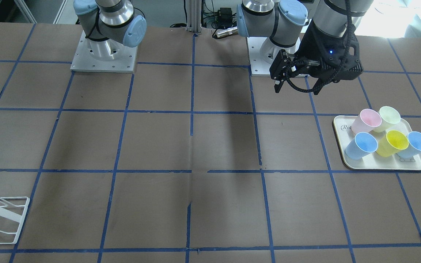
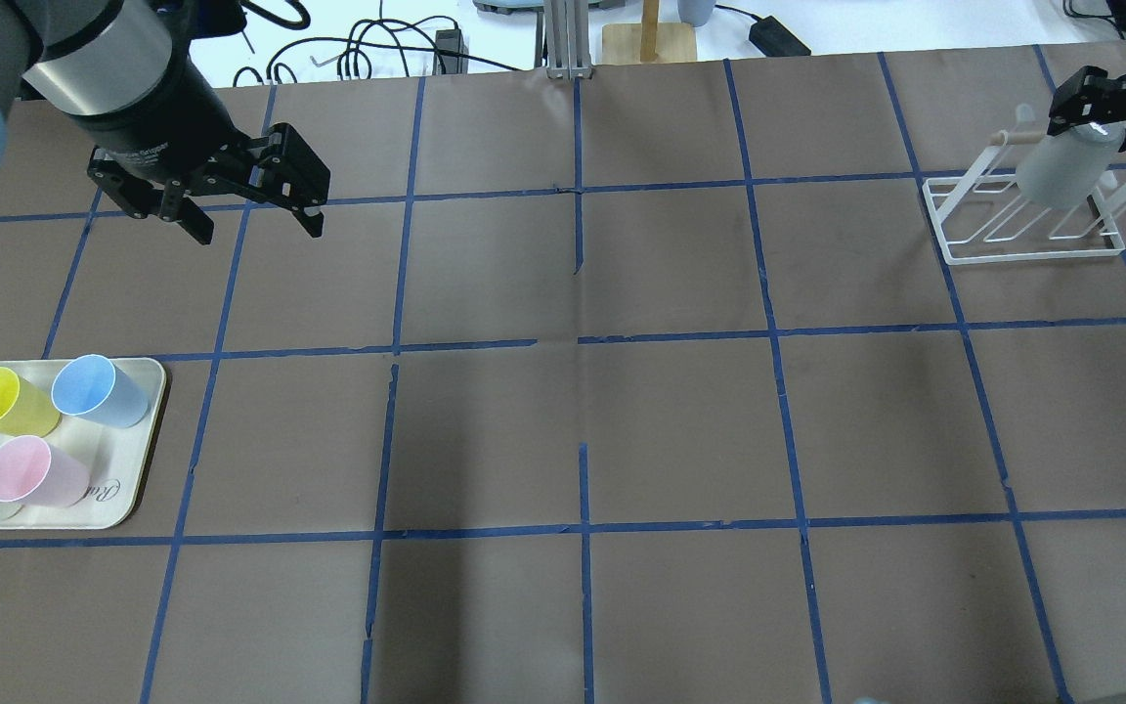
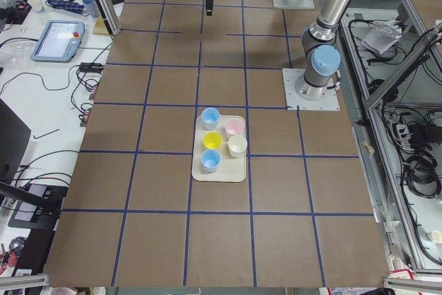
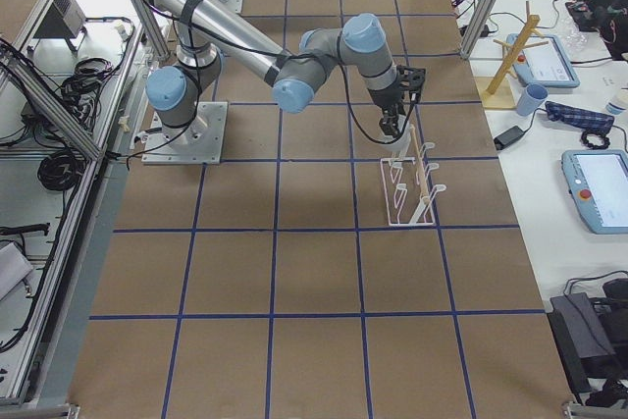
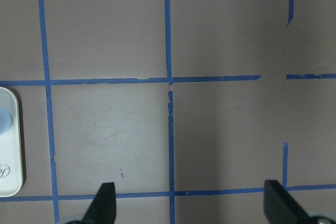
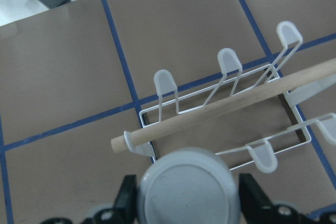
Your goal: Transfer IKEA cup to right arm and place on rack
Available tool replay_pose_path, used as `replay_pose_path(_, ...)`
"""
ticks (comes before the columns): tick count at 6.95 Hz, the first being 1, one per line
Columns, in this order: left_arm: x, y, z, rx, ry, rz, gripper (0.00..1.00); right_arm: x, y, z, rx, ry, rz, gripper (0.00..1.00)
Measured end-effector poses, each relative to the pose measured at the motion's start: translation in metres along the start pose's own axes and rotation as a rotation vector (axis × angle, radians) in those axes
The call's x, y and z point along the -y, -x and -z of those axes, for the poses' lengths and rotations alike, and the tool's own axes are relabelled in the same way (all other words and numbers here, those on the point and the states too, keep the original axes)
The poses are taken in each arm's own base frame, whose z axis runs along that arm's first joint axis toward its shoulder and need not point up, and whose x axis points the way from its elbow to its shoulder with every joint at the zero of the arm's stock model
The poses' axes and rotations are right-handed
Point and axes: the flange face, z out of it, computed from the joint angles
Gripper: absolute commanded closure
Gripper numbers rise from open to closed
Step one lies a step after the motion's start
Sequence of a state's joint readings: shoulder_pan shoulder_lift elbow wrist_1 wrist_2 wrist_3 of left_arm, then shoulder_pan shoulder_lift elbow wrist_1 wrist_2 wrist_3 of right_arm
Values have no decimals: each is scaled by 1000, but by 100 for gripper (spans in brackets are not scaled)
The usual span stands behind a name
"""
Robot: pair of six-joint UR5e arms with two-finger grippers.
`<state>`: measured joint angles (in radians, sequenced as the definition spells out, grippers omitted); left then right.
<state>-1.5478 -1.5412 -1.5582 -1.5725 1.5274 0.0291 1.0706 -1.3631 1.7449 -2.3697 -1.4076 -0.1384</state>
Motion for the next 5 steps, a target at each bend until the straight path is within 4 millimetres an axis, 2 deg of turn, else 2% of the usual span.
replay_pose_path(5, -1, 0, 1, -3, -3, 0, 0, 1, -5, -31, 1, 11, -2, 75)
